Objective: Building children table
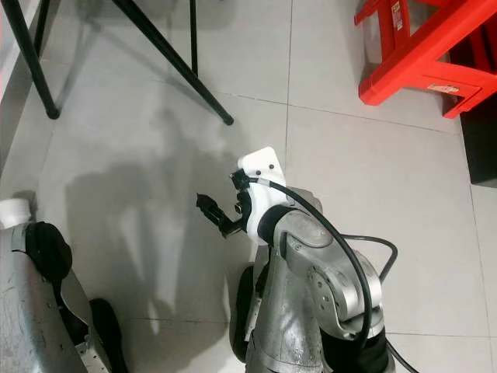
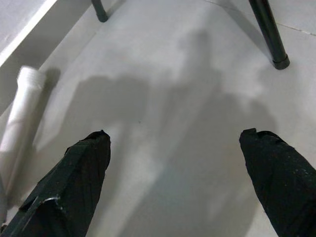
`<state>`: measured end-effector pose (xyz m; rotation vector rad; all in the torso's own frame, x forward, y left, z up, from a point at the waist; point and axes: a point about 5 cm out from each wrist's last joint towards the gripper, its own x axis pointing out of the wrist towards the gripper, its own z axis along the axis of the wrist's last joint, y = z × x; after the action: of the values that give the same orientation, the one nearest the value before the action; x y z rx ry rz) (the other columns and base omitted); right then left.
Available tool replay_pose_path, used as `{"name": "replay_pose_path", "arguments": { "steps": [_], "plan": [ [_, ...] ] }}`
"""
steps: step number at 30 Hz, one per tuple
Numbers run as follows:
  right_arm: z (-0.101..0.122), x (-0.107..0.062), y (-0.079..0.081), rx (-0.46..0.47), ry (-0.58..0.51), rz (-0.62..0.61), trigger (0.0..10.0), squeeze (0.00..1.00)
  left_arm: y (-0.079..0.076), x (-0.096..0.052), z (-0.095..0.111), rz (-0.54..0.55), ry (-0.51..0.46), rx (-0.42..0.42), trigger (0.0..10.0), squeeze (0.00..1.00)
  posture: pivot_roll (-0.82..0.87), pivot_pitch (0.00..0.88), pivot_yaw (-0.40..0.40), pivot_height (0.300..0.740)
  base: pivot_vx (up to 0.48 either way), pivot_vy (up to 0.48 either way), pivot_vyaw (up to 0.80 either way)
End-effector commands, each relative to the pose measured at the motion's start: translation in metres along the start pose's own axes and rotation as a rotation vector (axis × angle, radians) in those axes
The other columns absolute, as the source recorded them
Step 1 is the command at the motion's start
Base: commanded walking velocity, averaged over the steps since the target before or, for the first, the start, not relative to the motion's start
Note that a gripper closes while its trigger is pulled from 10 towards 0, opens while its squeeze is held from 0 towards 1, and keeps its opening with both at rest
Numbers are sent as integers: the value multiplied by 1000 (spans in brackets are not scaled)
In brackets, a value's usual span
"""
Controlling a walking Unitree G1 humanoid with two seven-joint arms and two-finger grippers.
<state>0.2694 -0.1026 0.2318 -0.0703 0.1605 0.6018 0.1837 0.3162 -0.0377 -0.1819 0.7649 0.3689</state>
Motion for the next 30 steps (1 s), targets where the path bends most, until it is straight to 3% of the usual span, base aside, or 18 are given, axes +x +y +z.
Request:
{"name": "replay_pose_path", "arguments": {
  "steps": [1, 3, 16, 23, 30],
  "plan": [
    [-9, 0, -1, 9, 32, -10, 10000, 0, 9, -5, -9, -13, 14, -28, 10000, 0, -277, 505, -119, 315, 0, 0, 0],
    [-10, 6, 0, 11, 30, -6, 10000, 0, 8, -4, 6, -73, -34, -26, 10000, 0, -259, 486, -111, 324, 0, 0, 0],
    [-7, 22, -2, 23, -13, -12, 10000, 0, 8, -2, 45, -129, -148, 37, 10000, 0, -218, 416, -87, 369, 0, 0, 0],
    [-3, 28, 0, 30, -57, -19, 10000, 0, 18, -6, 63, -106, -197, 96, 10000, 0, -189, 364, -81, 388, 0, 0, 0],
    [1, 37, 0, 47, -108, -27, 10000, 0, 28, -9, 81, -68, -254, 97, 10000, 0, -155, 304, -69, 413, 0, 0, 0]
  ]
}}
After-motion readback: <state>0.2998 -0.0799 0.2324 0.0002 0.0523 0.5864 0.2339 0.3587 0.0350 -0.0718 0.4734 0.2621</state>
